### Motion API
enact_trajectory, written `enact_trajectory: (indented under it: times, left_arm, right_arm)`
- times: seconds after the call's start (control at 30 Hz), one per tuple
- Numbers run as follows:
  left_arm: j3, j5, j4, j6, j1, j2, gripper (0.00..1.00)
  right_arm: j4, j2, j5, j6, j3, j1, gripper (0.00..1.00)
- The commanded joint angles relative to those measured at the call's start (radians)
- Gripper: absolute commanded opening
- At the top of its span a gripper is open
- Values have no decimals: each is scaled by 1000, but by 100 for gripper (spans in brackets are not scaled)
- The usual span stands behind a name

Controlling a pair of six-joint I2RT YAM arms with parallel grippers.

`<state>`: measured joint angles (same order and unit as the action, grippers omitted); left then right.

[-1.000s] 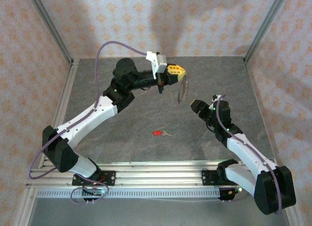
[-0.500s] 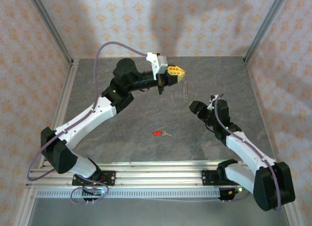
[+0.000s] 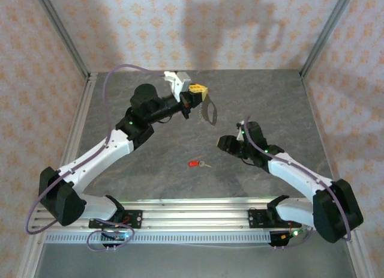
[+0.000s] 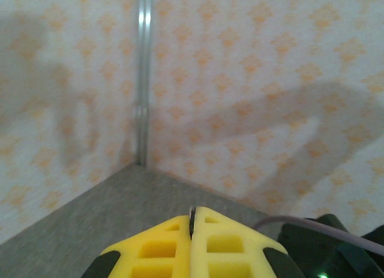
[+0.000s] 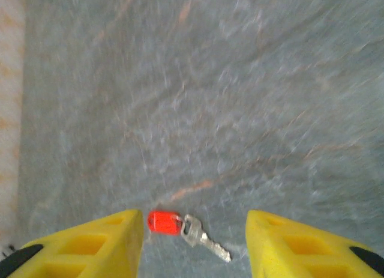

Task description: Put the keys on the keyring

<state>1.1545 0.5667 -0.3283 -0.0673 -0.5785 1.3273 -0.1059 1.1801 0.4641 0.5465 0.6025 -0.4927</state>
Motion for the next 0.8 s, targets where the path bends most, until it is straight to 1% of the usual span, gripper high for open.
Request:
enact_trajectory:
  times: [0.0, 0.2, 0.3, 0.43, 0.63, 0.77]
  left_arm:
    - [-41, -69, -48, -37, 24, -71, 0]
    - [-127, -109, -38, -51, 52, -157, 0]
    - [-145, -117, -22, -51, 56, -187, 0]
    - [-157, -128, -7, -51, 58, -215, 0]
    - [-155, -129, 10, -52, 58, -227, 0]
    - [-154, -129, 19, -45, 58, -234, 0]
  right_arm:
    - [-35, 68, -45, -36, 56, -61, 46]
    - [-111, 220, -26, -185, 175, -142, 42]
    - [-142, 259, -21, -262, 221, -156, 42]
    - [-160, 294, 26, -346, 263, -158, 41]
    - [-183, 375, 87, -409, 316, -171, 40]
    - [-183, 420, 78, -425, 330, -181, 40]
